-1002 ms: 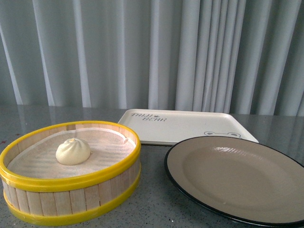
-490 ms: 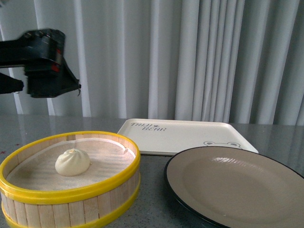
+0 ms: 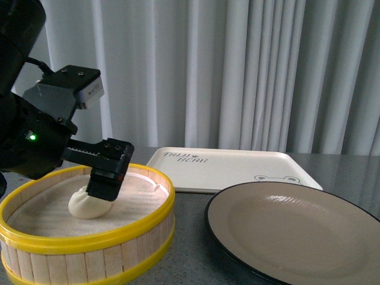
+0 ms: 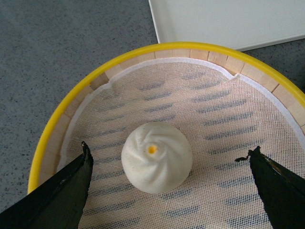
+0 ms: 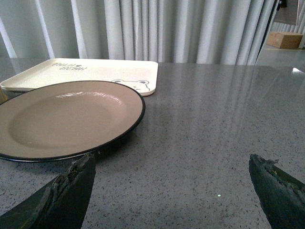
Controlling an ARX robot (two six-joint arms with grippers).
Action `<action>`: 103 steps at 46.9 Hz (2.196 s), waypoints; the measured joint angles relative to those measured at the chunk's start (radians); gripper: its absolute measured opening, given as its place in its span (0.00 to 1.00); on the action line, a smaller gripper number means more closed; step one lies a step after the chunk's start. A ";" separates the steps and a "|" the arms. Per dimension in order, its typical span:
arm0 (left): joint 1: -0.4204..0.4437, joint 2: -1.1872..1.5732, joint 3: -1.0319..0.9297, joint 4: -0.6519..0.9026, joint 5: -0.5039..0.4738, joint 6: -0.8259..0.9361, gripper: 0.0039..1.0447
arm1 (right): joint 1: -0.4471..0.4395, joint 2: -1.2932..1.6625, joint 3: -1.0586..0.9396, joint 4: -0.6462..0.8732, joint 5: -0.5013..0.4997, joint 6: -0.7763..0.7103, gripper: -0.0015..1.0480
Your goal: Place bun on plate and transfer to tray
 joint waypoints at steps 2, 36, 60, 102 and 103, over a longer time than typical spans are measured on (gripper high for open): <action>-0.003 0.008 0.008 -0.010 -0.003 0.000 0.94 | 0.000 0.000 0.000 0.000 0.000 0.000 0.92; 0.002 0.121 0.097 -0.085 0.008 -0.116 0.94 | 0.000 0.000 0.000 0.000 0.000 0.000 0.92; -0.002 0.179 0.129 -0.095 -0.023 -0.131 0.64 | 0.000 0.000 0.000 0.000 0.000 0.000 0.92; -0.327 0.159 0.198 0.084 0.266 -0.032 0.04 | 0.000 0.000 0.000 0.000 -0.001 0.000 0.92; -0.338 0.174 0.208 0.078 0.272 -0.032 0.04 | 0.000 0.000 0.000 0.000 0.000 0.000 0.92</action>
